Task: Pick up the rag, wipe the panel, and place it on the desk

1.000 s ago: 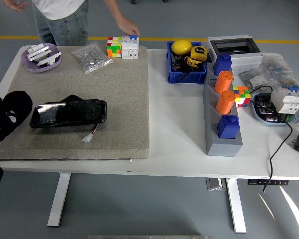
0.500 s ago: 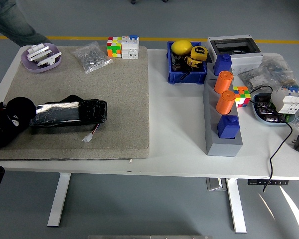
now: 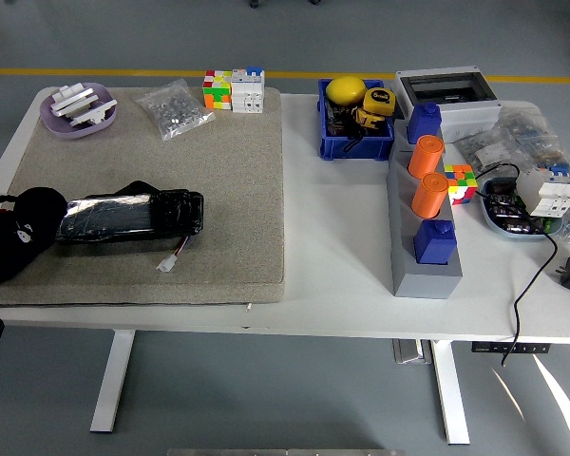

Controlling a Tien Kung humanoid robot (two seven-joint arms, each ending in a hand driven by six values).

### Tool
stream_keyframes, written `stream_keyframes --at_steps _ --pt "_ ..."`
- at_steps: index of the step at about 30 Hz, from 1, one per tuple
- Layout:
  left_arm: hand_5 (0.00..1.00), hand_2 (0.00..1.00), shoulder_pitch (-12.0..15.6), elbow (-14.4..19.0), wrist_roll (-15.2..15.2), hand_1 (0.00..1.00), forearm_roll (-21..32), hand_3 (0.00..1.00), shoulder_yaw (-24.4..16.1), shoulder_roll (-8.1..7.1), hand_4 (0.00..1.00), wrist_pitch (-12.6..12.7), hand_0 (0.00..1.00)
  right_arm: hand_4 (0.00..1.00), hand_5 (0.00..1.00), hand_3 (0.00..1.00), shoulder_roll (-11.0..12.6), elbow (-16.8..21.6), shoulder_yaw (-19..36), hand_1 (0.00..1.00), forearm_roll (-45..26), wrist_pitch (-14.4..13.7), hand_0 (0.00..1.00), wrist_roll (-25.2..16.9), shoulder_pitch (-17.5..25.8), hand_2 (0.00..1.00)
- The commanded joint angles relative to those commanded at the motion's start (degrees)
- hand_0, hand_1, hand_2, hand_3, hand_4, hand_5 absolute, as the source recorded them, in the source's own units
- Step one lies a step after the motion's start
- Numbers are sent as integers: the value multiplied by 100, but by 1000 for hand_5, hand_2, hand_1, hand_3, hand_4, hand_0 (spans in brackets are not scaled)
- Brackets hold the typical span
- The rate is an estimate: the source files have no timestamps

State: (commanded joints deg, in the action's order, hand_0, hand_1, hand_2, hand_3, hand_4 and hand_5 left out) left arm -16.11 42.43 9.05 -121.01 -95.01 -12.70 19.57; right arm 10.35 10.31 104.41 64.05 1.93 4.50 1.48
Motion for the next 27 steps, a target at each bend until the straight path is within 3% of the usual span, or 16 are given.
stream_keyframes --at_steps 8,9,14,15,20,21,27 --pt "121 837 248 628 -138 851 8 754 76 -149 846 -155 740 998 548 606 -3 0 70 638 41 -8 768 6 6 682" --pt "159 831 296 722 -136 851 58 803 96 -166 894 -189 743 998 547 607 -2 0 82 636 49 -10 769 7 3 682" --pt "159 831 525 1143 -5 851 481 803 134 -209 894 -275 743 998 547 607 7 0 95 636 46 -15 769 12 17 682" --pt "222 824 561 1201 22 849 554 799 125 -208 908 -290 738 998 547 607 10 0 92 636 46 -16 770 15 18 682" --pt "222 824 788 1556 239 849 1044 799 6 -158 908 -344 738 998 547 607 15 0 60 636 26 -29 770 34 25 682" --pt "189 813 843 1637 281 843 1194 743 -25 -139 847 -352 732 998 547 606 19 0 38 637 16 -33 768 41 23 682" --pt "198 812 1052 1944 351 841 1615 737 -186 18 846 -371 734 998 546 606 42 0 -53 636 -20 -73 769 109 -3 682"
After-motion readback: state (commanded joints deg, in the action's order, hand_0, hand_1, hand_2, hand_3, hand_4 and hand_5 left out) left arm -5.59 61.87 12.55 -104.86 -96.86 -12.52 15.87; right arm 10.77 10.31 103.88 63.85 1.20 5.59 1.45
